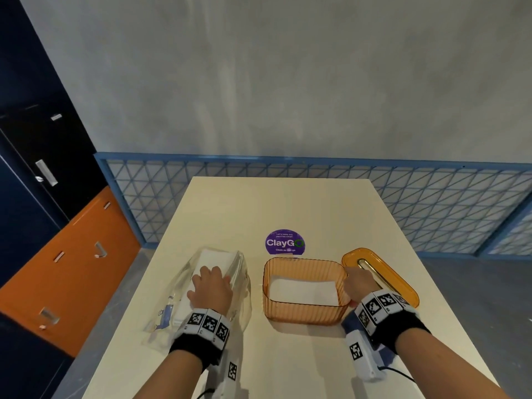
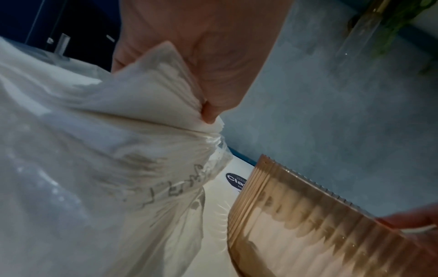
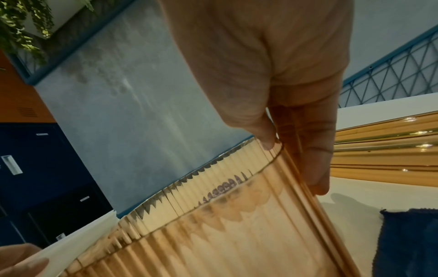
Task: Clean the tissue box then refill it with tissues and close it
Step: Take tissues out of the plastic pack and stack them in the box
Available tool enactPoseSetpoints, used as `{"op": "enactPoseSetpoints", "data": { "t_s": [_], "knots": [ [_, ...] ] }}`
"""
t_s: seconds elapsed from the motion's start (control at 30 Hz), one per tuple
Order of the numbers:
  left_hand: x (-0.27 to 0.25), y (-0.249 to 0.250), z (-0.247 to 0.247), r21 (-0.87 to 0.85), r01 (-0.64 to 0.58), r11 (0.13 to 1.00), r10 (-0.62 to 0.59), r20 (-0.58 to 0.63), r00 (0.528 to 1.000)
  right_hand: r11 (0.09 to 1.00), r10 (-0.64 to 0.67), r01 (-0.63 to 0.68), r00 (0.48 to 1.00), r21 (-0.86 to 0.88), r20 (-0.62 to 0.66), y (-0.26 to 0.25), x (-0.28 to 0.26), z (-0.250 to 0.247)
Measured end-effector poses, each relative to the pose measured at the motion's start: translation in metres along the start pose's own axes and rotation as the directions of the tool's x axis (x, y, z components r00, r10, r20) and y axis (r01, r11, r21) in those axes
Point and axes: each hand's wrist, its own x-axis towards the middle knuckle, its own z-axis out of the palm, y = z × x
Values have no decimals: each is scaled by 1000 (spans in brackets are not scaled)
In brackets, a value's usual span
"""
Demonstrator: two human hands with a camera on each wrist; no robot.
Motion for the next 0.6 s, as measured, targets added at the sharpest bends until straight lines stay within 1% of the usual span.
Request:
{"op": "enactPoseSetpoints", "data": {
  "t_s": [0.07, 0.17, 0.23, 0.33, 0.4, 0.47, 0.5, 0.53, 0.57, 0.6],
  "knots": [
    [-1, 1, -1, 54, -27, 998, 27, 6, 1000, 1000, -5, 5, 1000, -23, 7, 0, 0, -1],
    [-4, 6, 0, 172, -100, 980, 99, 14, 995, 997, -15, 16, 1000, -78, 10, -1, 1, -1],
    [-3, 8, -1, 209, -134, 969, 136, 7, 991, 991, -25, 26, 1000, -130, 5, -1, 0, -1],
    [0, 7, -11, 210, -168, 963, 170, 6, 985, 987, -45, 45, 999, -156, 8, 1, 2, 1],
    [1, 4, -23, 132, -164, 978, 168, -18, 986, 983, -43, 46, 999, -176, 21, 1, 3, 1],
    [-2, 0, -41, 35, -170, 985, 173, -104, 979, 980, -66, 65, 998, -190, -1, -2, 6, -1],
    [-5, -3, -50, 1, -184, 983, 181, -170, 969, 984, -91, 84, 995, -158, -37, -7, 6, -4],
    [-9, -6, -59, -35, -209, 977, 194, -248, 949, 989, -127, 119, 988, -86, -84, -15, 4, -9],
    [-15, -8, -66, -69, -250, 966, 214, -332, 919, 984, -175, 177, 976, 8, -132, -27, 1, -16],
    [-22, -9, -74, -91, -310, 947, 246, -417, 875, 963, -228, 245, 962, 107, -153, -42, -5, -24]
  ]
}}
